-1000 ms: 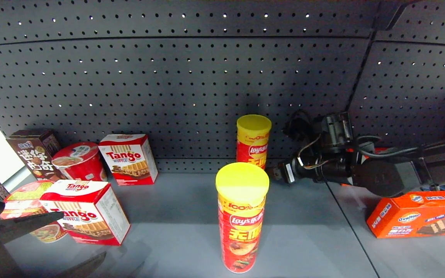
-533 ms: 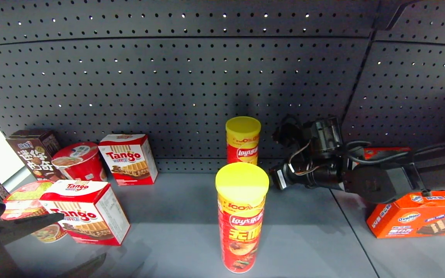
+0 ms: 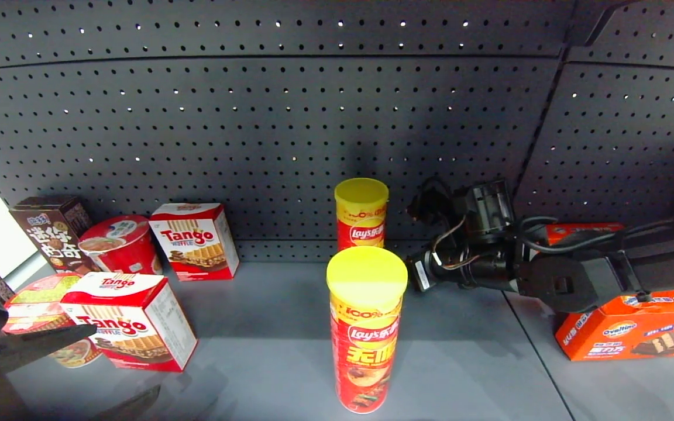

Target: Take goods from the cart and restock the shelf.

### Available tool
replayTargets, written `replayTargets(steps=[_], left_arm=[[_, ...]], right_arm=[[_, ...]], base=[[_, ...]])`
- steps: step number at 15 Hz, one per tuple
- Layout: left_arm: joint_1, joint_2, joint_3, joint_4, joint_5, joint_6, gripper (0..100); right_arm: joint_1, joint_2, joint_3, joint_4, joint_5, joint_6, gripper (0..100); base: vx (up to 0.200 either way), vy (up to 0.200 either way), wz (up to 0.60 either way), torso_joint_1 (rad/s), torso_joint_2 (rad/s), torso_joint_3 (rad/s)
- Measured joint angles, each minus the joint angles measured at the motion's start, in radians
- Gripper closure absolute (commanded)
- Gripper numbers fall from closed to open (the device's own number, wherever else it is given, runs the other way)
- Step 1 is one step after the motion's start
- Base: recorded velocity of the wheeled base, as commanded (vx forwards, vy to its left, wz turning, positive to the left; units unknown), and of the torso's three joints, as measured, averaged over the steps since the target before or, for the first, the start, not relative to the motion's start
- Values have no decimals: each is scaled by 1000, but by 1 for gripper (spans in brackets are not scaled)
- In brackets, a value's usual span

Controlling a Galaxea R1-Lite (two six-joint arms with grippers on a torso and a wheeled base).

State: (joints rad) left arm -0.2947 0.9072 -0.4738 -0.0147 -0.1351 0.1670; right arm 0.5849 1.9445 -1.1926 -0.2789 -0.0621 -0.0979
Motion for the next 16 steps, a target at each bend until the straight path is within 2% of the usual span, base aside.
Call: replayTargets(steps=[4,7,10,13,16], left_arm=[[0,-13,0,0,0,-1,0],[9,-41,-1,0,0,0,0],[71,-91,1,-9,-5,-1,0],[137,-205,48,-12,1,-36,0],[158,-357,151,-5,37,-48,0]], right_arm=[[1,-32,30,0,-4,40,0],[0,-179,100,1,-5,59,0],[-20,-418,220,6,-4,65,0],[-94,-698,400,11,2,66,0],[-217,-957,555,14,8,66,0]], base=[[0,0,0,0,0,0],[0,0,0,0,0,0],[0,0,0,0,0,0],[0,0,0,0,0,0],[0,0,0,0,0,0]])
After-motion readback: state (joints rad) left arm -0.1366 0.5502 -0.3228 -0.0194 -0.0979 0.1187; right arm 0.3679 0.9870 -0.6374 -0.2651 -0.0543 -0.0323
